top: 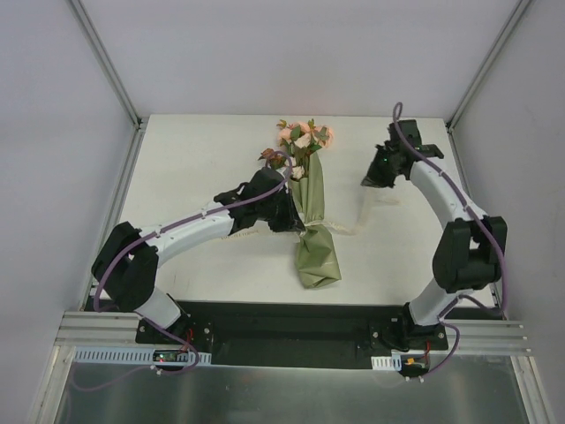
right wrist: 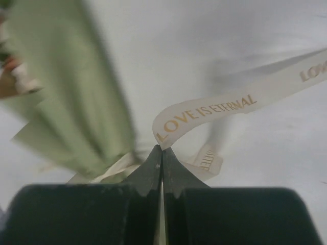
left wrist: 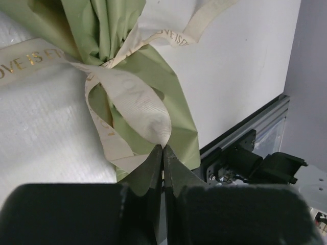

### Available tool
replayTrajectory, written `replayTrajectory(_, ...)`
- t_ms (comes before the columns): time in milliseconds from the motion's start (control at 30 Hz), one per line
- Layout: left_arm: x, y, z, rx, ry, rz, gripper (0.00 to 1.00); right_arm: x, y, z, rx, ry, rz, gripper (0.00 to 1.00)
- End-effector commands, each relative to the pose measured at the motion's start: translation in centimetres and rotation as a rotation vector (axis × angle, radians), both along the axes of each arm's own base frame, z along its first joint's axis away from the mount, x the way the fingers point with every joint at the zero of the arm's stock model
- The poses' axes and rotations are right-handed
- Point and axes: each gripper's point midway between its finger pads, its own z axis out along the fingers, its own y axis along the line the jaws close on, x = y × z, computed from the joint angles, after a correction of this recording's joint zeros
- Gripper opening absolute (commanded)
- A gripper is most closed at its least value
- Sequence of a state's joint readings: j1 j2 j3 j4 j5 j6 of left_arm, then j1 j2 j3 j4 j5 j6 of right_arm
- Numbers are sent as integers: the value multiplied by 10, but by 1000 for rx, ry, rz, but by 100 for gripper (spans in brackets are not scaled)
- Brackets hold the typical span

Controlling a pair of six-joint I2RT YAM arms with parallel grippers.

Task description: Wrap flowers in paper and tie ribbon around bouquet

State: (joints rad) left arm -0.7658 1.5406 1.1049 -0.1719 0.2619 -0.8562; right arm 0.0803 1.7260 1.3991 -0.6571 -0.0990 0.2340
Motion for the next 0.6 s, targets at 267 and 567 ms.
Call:
replayTrajectory(267, -21, 5, 21, -232, -281, 11, 0, -105, 257, 91, 572, -162, 936, 0)
replayTrajectory(567, -40, 26, 3, -247, -403, 53, 0, -160, 294, 51, 619, 34, 1088, 0)
